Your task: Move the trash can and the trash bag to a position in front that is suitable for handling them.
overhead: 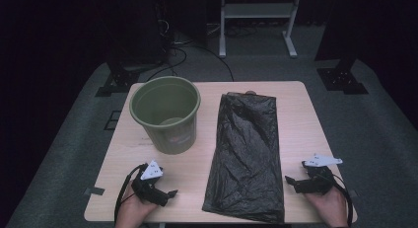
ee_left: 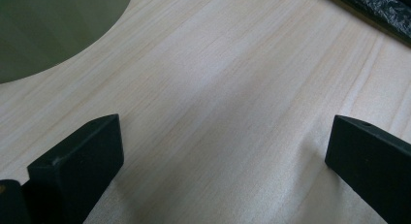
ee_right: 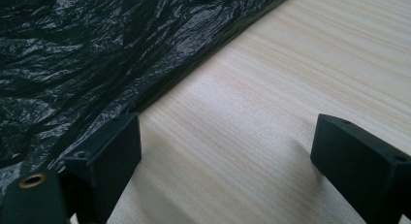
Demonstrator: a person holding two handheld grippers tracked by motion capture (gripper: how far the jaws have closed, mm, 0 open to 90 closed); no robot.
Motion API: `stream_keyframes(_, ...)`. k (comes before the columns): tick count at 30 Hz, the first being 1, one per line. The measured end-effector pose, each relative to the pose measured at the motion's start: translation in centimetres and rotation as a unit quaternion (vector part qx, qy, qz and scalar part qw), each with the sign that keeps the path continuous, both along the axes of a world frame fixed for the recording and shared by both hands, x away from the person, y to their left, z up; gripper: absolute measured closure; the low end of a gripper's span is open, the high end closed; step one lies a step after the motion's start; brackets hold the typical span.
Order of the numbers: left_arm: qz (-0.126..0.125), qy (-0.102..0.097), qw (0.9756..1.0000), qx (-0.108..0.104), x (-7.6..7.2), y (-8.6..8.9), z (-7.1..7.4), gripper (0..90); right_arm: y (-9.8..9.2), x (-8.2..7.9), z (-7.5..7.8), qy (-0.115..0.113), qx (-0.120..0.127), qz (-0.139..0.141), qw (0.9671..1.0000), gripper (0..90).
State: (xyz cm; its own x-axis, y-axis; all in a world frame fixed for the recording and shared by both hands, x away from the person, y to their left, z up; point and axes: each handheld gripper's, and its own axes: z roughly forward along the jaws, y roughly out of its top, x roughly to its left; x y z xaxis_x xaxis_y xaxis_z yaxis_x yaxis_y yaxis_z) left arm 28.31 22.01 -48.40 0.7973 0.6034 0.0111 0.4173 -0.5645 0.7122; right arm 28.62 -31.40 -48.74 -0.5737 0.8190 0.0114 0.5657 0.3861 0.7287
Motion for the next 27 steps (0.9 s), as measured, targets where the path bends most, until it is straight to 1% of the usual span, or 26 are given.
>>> stream_keyframes(4, 0.0, 0.0, 1.0, 0.0, 0.0, 0.0, 0.0, 0.0, 0.0, 0.0, 0.0, 0.0, -0.001, 0.005, 1.0, 10.1)
stream_keyframes(5, 0.0, 0.0, 1.0, 0.0, 0.0, 0.0, 0.0, 0.0, 0.0, -0.1, 0.1, 0.0, -0.001, 0.007, 1.0, 15.4)
stream_keyframes(7, 0.001, 0.0, 1.0, 0.0, 0.0, 0.0, 0.0, 0.0, 0.0, -0.2, 0.2, 0.003, -0.001, 0.007, 1.0, 16.4)
stream_keyframes(9, 0.0, 0.0, 1.0, 0.0, 0.0, 0.0, 0.0, 0.0, 0.1, -0.3, 0.4, 0.005, -0.002, 0.007, 1.0, 24.4)
stream_keyframes(10, 0.0, 0.0, 1.0, 0.0, 0.0, 0.0, 0.0, 0.0, 0.1, -0.3, 0.4, 0.005, -0.002, 0.007, 1.0, 24.4)
stream_keyframes(12, 0.0, 0.0, 1.0, 0.0, 0.0, 0.0, 0.0, 0.0, 0.4, -0.4, 0.6, 0.01, 0.002, 0.01, 0.9999, 30.4)
stream_keyframes(14, 0.0, 0.0, 1.0, 0.0, 0.0, 0.0, 0.0, 0.0, 0.6, -0.4, 0.7, 0.01, 0.009, 0.016, 0.9998, 33.1)
stream_keyframes(18, 0.0, 0.0, 1.0, -0.001, 0.0, 0.0, 0.0, 0.0, 1.2, -0.6, 1.1, 0.009, 0.033, 0.025, 0.9991, 40.0)
stream_keyframes(20, 0.0, 0.0, 1.0, 0.0, 0.0, 0.0, 0.0, 0.0, 1.5, -0.6, 1.2, 0.007, 0.038, 0.027, 0.9989, 41.0)
stream_keyframes(21, 0.0, 0.0, 1.0, 0.0, 0.0, 0.0, 0.0, 0.0, 2.0, -0.5, 1.3, 0.004, 0.041, 0.034, 0.9986, 43.9)
stream_keyframes(23, 0.0, 0.0, 1.0, -0.001, 0.0, 0.0, 0.0, 0.0, 2.1, -0.5, 1.3, 0.005, 0.043, 0.035, 0.9985, 44.2)
stream_keyframes(24, 0.0, 0.0, 1.0, 0.0, 0.0, 0.0, 0.0, 0.0, 2.4, -0.4, 1.3, 0.007, 0.049, 0.035, 0.9982, 45.5)
stream_keyframes(25, 0.0, 0.0, 1.0, 0.0, 0.0, 0.0, 0.0, 0.0, 2.4, -0.4, 1.3, 0.007, 0.049, 0.035, 0.9982, 45.5)
stream_keyframes(26, 0.0, 0.0, 1.0, 0.0, 0.0, 0.0, 0.0, 0.0, 2.6, -0.3, 1.3, 0.011, 0.058, 0.037, 0.9976, 46.5)
stream_keyframes(27, 0.0, 0.0, 1.0, 0.0, 0.0, 0.0, 0.0, 0.0, 2.6, -0.3, 1.3, 0.011, 0.058, 0.037, 0.9976, 46.5)
